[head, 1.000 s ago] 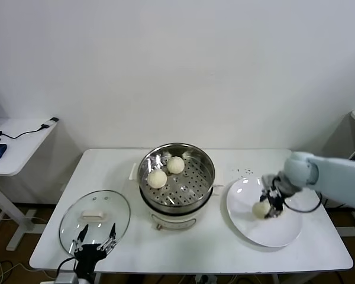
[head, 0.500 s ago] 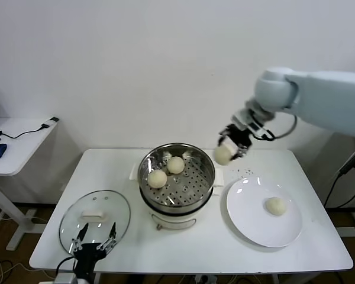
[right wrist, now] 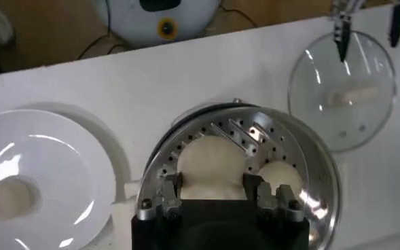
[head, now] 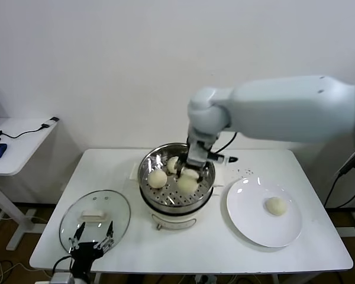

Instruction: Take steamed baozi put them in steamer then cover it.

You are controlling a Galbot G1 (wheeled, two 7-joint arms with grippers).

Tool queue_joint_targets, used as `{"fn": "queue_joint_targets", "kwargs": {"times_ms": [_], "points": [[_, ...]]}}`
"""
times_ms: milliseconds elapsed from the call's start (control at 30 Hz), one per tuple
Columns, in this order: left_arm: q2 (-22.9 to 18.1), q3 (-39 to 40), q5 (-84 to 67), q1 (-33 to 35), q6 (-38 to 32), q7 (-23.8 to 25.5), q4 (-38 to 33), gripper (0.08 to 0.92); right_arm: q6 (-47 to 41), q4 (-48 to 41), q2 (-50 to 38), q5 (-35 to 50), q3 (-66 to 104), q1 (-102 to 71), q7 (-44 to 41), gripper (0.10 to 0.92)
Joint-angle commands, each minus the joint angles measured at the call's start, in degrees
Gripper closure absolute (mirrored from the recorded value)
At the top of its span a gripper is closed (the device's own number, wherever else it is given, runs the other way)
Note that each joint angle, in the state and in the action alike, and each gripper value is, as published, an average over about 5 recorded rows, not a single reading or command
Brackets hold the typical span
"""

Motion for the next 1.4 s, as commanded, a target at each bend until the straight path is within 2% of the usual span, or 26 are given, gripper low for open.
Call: {"fn": "queue_joint_targets", "kwargs": {"times_ms": [33, 200, 600, 867, 967, 1067, 1133, 1300, 1400], "points": [[-0.05, -0.22, -0.20, -0.17, 0.04, 0.01, 0.25, 0.177, 4.34, -6.16, 7.26, -10.03, 0.66, -10.35, 1.31, 0.415], [-0.05, -0.31, -0.39, -0.35, -0.02, 0.01, 0.56, 0.177, 4.64, -10.75, 8.61, -11.62, 1.27, -13.79, 1.82, 0.414], [0.12, -0.25, -0.53, -0.66, -0.08, -0.01, 1.17, 0.177, 4.89, -13.52, 10.02, -10.11, 1.43, -16.19, 2.79, 0.402], [0.14, 0.02, -0.46, -0.57, -0.01, 0.02, 1.15, 0.177, 7.39, -12.37, 8.27, -5.38, 2.05, -11.64, 2.03, 0.223], [0.11, 0.15, -0.42, -0.55, -0.01, 0.03, 1.09, 0.177, 8.10, -12.00, 6.03, -3.61, 2.51, -8.05, 1.12, 0.205], [0.11, 0.14, -0.45, -0.53, -0.03, 0.05, 0.93, 0.177, 8.11, -12.88, 2.18, 0.26, 1.81, -3.42, -0.35, 0.203], [0.15, 0.05, -0.55, -0.54, 0.01, 0.05, 0.76, 0.177, 7.14, -14.67, -1.05, 5.76, -0.52, 0.76, -1.47, 0.203], [0.40, -0.11, -1.01, -0.78, 0.15, 0.08, 0.34, 0.177, -4.82, -18.74, -10.49, 25.15, -11.76, 11.81, -5.53, 0.203], [0.46, -0.20, -1.34, -1.11, 0.33, 0.10, 0.35, 0.177, -11.49, -16.96, -16.87, 27.93, -16.95, 15.08, -7.92, 0.203]]}}
